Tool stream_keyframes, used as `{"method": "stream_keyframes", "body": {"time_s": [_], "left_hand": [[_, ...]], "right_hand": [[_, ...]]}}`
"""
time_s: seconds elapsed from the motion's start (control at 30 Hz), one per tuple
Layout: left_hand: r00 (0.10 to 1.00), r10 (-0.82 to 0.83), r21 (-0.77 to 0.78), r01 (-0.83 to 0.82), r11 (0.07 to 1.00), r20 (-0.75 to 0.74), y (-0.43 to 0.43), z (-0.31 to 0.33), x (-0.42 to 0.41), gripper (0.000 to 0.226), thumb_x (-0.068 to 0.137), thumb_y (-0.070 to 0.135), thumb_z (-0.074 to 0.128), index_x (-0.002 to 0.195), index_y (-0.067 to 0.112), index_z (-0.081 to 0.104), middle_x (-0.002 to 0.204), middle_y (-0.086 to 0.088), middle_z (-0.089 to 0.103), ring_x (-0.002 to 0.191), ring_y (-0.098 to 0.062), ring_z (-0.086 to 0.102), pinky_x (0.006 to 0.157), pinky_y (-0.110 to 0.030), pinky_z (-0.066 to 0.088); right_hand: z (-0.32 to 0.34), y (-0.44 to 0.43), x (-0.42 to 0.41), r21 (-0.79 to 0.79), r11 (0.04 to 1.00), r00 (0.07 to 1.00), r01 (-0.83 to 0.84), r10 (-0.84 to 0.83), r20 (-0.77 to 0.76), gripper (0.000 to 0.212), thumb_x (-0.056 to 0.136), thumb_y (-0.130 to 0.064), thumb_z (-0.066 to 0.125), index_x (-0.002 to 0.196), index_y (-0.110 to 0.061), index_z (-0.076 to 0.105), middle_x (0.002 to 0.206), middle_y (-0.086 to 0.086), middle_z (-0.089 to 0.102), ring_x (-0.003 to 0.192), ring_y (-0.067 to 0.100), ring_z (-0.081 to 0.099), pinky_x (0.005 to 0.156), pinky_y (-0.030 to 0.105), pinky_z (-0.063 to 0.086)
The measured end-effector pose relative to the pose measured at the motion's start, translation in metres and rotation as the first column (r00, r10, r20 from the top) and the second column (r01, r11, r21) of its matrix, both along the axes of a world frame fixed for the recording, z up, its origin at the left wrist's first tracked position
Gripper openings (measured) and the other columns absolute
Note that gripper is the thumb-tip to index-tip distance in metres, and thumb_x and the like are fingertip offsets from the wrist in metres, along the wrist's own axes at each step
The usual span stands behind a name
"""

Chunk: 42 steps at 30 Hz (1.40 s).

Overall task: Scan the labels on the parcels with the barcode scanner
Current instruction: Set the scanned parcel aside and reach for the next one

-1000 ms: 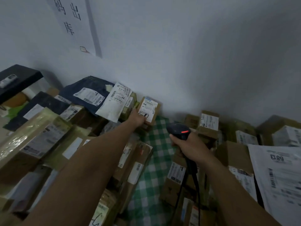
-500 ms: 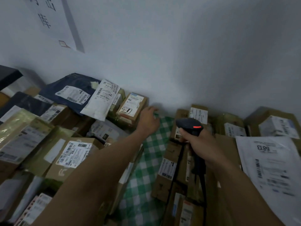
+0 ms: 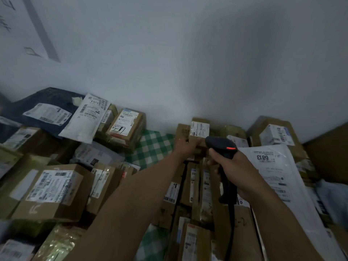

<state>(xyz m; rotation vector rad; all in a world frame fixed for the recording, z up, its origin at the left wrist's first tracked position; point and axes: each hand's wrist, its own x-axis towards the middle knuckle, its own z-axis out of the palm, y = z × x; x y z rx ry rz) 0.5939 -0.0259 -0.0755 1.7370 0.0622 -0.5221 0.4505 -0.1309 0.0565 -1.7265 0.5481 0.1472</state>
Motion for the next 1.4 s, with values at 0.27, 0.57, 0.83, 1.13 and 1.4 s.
{"method": "stream_keyframes", "body": {"time_s": [0.27, 0.57, 0.83, 1.13, 1.4], "left_hand": [[0.991, 0.115, -0.163, -0.126, 0.979, -0.072, 0.034, 0.004, -0.025, 0.045, 0.099, 0.039, 0.059, 0.139, 0.019, 0.059, 0.126, -0.008, 0.069, 0.105, -0.021, 0.072, 0.09, -0.042, 0.061], [0.976, 0.203, -0.194, -0.185, 0.963, 0.075, 0.108, 0.056, -0.067, 0.019, 0.106, 0.033, 0.052, 0.119, 0.03, 0.065, 0.123, 0.003, 0.07, 0.103, -0.004, 0.069, 0.089, -0.025, 0.057], [0.844, -0.173, 0.38, -0.039, 0.924, 0.507, 0.162, 0.113, -0.066, 0.046, 0.105, 0.042, 0.05, 0.147, 0.025, 0.051, 0.143, -0.001, 0.053, 0.129, -0.017, 0.053, 0.112, -0.042, 0.046], [0.804, -0.383, 0.627, 0.016, 0.778, 0.455, 0.187, 0.135, -0.068, 0.052, 0.107, 0.037, 0.048, 0.156, 0.021, 0.039, 0.16, -0.005, 0.037, 0.147, -0.026, 0.038, 0.119, -0.049, 0.037], [0.812, -0.384, 0.636, 0.021, 0.771, 0.439, 0.188, 0.131, -0.069, 0.052, 0.107, 0.036, 0.048, 0.156, 0.02, 0.039, 0.158, -0.005, 0.039, 0.135, -0.024, 0.052, 0.111, -0.045, 0.048]], "right_hand": [[0.009, 0.005, -0.009, 0.02, 1.0, 1.0, 0.006, -0.006, 0.006, 0.017, 0.099, -0.033, 0.067, 0.096, -0.017, 0.074, 0.082, 0.003, 0.077, 0.07, 0.017, 0.063, 0.071, 0.036, 0.053], [0.032, 0.035, -0.029, -0.023, 0.998, 0.998, -0.06, 0.061, 0.03, 0.024, 0.096, -0.037, 0.071, 0.092, -0.014, 0.077, 0.086, 0.008, 0.078, 0.067, 0.016, 0.066, 0.066, 0.032, 0.054], [0.065, 0.06, -0.055, -0.223, 0.944, 0.96, -0.242, 0.267, 0.088, 0.012, 0.096, -0.037, 0.07, 0.107, -0.031, 0.07, 0.08, -0.012, 0.077, 0.065, -0.003, 0.065, 0.07, 0.027, 0.05], [0.078, 0.081, -0.077, -0.305, 0.917, 0.943, -0.259, 0.309, 0.127, 0.019, 0.096, -0.036, 0.07, 0.112, -0.027, 0.063, 0.076, -0.011, 0.072, 0.057, -0.004, 0.06, 0.058, 0.017, 0.044], [0.082, 0.08, -0.081, -0.31, 0.895, 0.924, -0.321, 0.368, 0.108, 0.016, 0.097, -0.032, 0.07, 0.11, -0.032, 0.062, 0.074, -0.004, 0.069, 0.053, -0.003, 0.059, 0.057, 0.021, 0.047]]}}
